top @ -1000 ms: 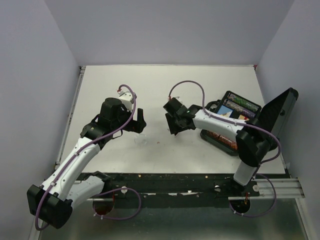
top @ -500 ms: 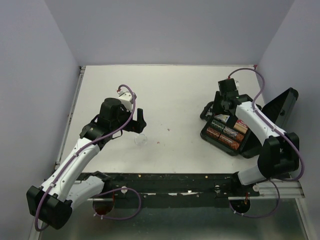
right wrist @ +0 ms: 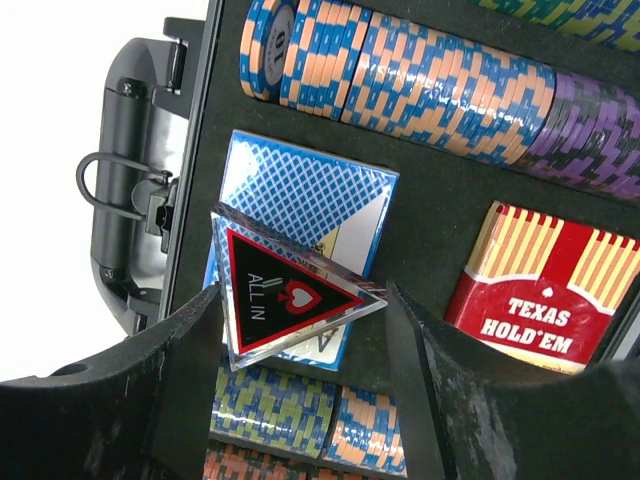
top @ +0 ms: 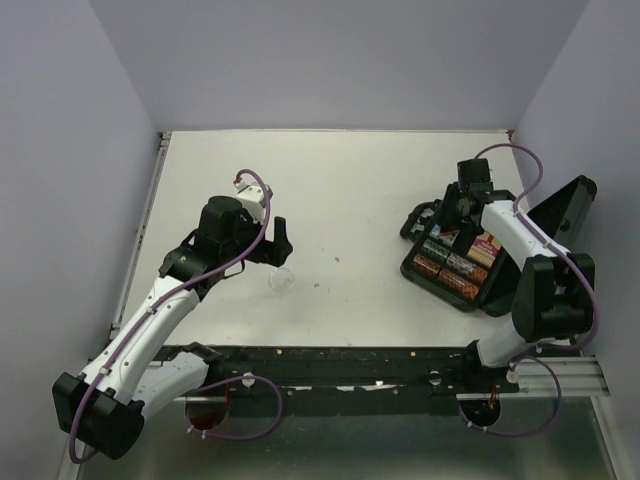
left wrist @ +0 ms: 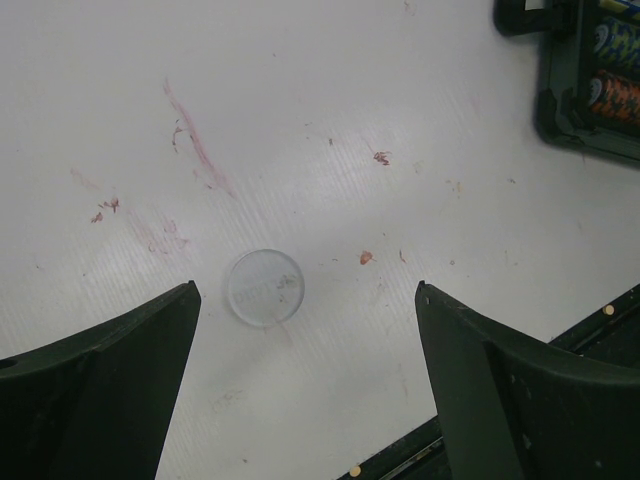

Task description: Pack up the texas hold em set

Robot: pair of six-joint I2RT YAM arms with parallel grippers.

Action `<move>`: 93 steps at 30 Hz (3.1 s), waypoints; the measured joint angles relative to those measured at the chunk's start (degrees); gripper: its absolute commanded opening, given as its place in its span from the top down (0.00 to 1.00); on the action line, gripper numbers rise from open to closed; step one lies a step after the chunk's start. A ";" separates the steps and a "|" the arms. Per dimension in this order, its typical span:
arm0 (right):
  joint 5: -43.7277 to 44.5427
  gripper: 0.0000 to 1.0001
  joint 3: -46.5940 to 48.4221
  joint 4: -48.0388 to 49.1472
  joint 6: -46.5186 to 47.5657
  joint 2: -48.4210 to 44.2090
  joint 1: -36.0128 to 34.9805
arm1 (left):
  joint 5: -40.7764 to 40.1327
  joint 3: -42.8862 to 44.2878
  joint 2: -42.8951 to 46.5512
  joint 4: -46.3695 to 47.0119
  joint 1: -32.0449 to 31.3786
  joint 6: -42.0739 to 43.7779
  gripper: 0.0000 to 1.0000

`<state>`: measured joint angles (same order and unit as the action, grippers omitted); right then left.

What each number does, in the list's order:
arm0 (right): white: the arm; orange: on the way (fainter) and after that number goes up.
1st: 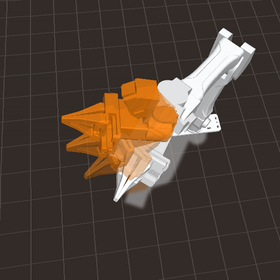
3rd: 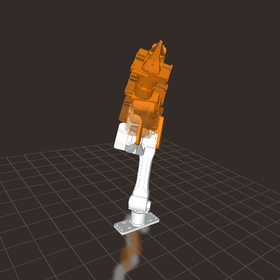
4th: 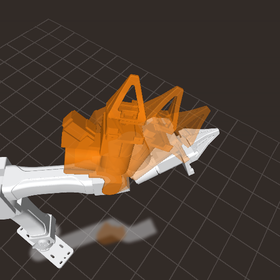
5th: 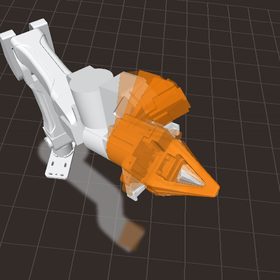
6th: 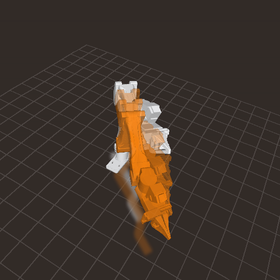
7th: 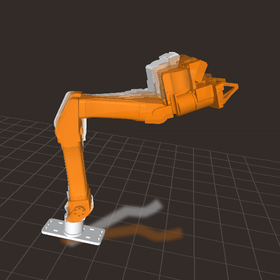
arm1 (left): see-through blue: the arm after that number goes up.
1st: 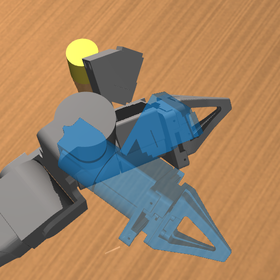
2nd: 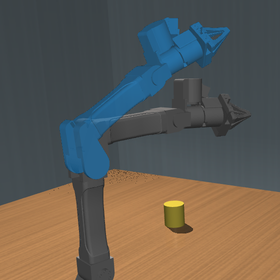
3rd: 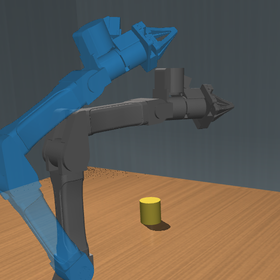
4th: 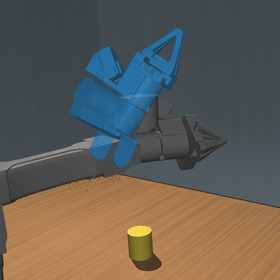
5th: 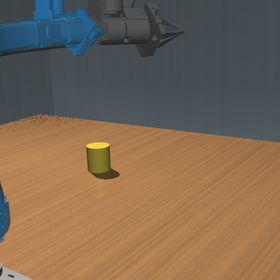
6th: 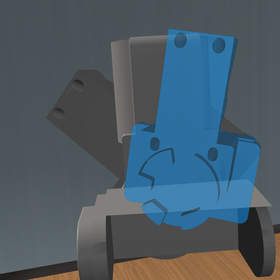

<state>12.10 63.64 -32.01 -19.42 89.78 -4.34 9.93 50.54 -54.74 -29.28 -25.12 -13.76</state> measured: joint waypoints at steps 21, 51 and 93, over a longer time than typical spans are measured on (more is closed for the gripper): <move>-1.16 0.33 0.04 2.75 0.48 2.47 1.16 | 0.17 0.00 0.00 0.02 0.00 0.00 0.03; -3.65 0.05 2.60 1.77 5.77 -14.99 0.48 | -0.02 0.00 0.46 0.02 1.33 -0.07 0.03; 2.45 0.12 17.94 20.48 -4.50 27.98 -60.06 | -9.01 -0.87 9.68 0.92 13.92 -1.99 0.02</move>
<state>14.55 81.58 -11.53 -23.92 117.75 -64.40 0.93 49.67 -45.06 -28.36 -11.20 -15.75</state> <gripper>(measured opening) 0.891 0.975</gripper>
